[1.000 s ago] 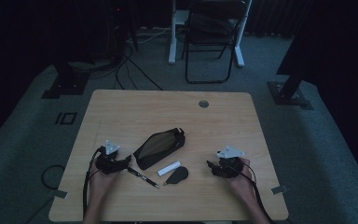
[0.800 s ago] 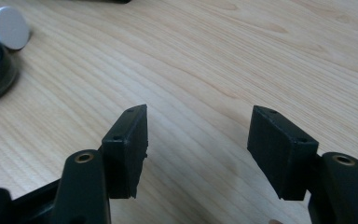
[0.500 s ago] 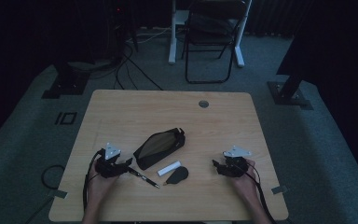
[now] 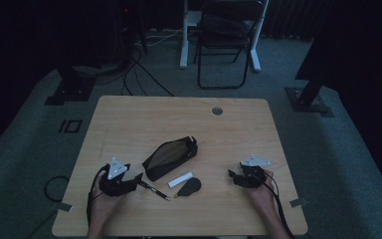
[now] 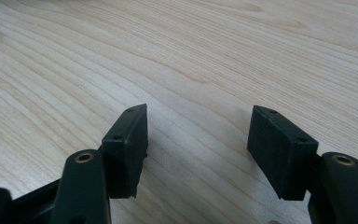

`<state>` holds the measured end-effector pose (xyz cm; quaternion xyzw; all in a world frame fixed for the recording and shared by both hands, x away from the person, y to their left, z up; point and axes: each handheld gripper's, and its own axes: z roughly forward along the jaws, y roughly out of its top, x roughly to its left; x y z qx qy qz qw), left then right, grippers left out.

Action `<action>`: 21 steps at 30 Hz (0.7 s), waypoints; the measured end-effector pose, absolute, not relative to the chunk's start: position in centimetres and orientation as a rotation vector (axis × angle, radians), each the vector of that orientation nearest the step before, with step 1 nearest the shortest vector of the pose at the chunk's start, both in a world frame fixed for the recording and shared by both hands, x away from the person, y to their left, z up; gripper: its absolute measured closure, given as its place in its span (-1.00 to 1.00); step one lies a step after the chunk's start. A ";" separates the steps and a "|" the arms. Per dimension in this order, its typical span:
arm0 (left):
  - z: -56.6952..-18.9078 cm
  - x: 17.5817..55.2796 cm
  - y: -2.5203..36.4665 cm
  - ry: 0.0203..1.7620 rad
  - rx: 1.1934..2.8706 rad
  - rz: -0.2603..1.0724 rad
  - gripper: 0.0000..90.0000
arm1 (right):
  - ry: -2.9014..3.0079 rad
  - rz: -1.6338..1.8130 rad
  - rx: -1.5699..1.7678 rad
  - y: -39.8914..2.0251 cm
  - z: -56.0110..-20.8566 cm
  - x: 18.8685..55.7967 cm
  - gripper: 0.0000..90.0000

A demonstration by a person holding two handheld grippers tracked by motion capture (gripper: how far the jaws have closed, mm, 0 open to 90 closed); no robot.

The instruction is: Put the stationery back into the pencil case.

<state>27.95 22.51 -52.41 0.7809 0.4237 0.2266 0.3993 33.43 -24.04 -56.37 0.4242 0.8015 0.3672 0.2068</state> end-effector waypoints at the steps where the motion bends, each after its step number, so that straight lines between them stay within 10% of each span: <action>1: -52.3 27.9 22.5 1.070 1.971 0.566 -0.16 | 2.232 1.022 1.179 -24.0 -56.4 33.4 -0.15; 21: -52.0 26.2 20.7 0.897 2.068 0.581 -0.07 | 2.247 1.028 1.170 -23.9 -56.4 33.5 -0.19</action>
